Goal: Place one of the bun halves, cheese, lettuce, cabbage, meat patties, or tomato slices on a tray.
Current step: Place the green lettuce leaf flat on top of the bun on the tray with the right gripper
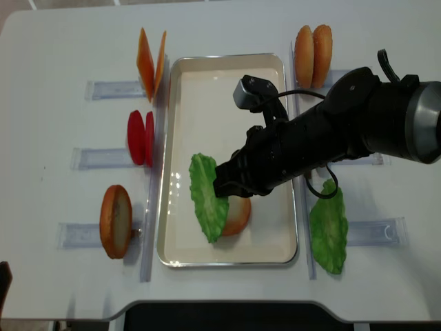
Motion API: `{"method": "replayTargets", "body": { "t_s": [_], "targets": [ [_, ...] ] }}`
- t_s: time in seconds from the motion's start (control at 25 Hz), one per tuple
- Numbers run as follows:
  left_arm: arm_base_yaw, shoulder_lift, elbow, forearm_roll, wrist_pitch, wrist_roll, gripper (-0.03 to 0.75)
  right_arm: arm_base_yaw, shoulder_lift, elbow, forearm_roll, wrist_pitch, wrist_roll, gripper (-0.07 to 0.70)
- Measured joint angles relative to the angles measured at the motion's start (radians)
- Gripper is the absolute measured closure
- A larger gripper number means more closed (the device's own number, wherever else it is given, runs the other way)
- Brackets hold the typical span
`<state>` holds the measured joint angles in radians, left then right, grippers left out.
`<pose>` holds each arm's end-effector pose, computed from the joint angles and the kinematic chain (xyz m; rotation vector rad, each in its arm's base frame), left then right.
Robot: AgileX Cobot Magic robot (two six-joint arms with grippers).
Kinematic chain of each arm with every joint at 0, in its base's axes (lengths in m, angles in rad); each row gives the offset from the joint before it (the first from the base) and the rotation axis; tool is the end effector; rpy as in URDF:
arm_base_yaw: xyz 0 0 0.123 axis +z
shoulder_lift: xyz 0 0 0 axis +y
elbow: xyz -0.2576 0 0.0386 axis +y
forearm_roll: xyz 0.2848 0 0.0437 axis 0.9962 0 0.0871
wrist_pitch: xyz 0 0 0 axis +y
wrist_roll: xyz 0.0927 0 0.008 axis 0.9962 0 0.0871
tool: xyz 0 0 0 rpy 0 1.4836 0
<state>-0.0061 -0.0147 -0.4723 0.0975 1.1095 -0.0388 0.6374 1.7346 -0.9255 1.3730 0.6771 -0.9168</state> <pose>0.0529 0.0078 0.2825 -0.0410 2.1029 0.0910 0.2513 0.2573 0.1384 -0.6222 2.5344 1.2358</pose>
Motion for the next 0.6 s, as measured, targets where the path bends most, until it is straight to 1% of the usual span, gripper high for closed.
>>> {"method": "replayTargets", "body": {
  "t_s": [0.32, 0.6],
  "targets": [
    [0.000, 0.000, 0.000, 0.000, 0.000, 0.000, 0.181, 0.000, 0.000, 0.000, -0.048, -0.027, 0.000, 0.619],
    [0.000, 0.000, 0.000, 0.000, 0.000, 0.000, 0.181, 0.000, 0.000, 0.000, -0.139, -0.086, 0.019, 0.619]
  ]
}}
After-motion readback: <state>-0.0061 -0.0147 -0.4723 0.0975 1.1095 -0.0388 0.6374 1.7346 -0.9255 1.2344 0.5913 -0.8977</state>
